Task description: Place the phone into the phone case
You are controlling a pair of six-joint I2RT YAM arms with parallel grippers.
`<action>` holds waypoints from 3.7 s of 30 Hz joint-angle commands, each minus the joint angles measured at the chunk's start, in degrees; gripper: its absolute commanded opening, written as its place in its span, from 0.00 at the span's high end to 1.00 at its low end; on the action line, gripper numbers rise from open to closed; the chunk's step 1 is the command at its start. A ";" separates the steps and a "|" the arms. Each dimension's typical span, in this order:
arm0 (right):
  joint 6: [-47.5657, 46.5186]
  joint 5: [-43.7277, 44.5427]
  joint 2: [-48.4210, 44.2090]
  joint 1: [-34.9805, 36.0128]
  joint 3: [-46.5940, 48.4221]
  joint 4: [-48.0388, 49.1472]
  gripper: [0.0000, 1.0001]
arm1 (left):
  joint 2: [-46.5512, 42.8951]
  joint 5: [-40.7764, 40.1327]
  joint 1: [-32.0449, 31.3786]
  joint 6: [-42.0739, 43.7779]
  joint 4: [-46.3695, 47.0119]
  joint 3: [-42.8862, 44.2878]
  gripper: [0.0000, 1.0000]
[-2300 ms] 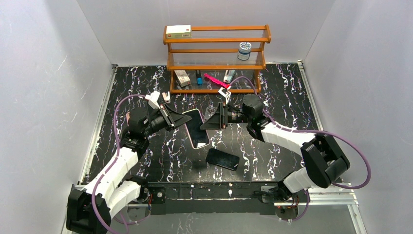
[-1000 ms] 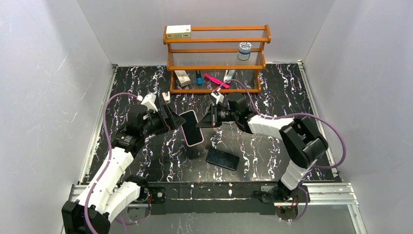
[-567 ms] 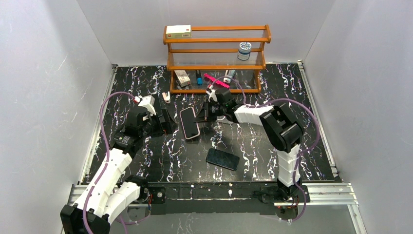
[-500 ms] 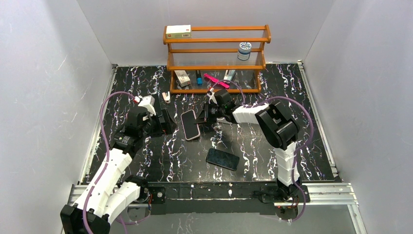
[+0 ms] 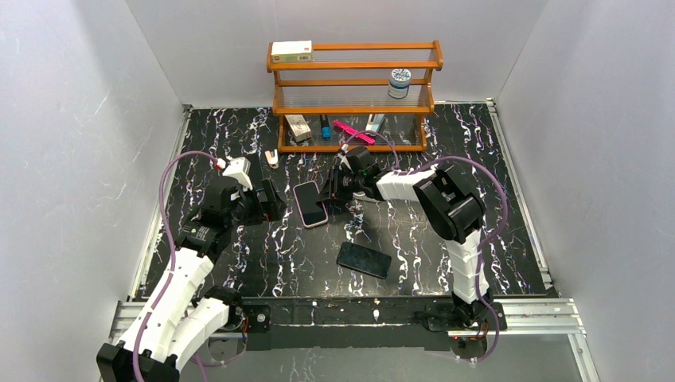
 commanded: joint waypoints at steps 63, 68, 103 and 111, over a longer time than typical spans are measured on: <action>-38.63 23.49 -33.58 20.45 -27.09 -22.39 0.01 | -0.84 -6.40 0.16 0.26 -2.00 -0.01 0.02; -38.93 19.09 -32.76 20.46 -26.83 -21.99 0.01 | -0.64 -7.03 0.14 -0.07 -2.23 0.01 0.02; -28.68 28.54 -34.21 11.07 -25.64 -21.19 0.17 | 44.17 -21.08 24.25 -5.96 -8.01 17.10 0.19; -31.59 19.76 -38.97 11.14 -25.41 -23.64 0.01 | 50.13 -17.21 31.08 -2.80 -5.52 20.20 0.20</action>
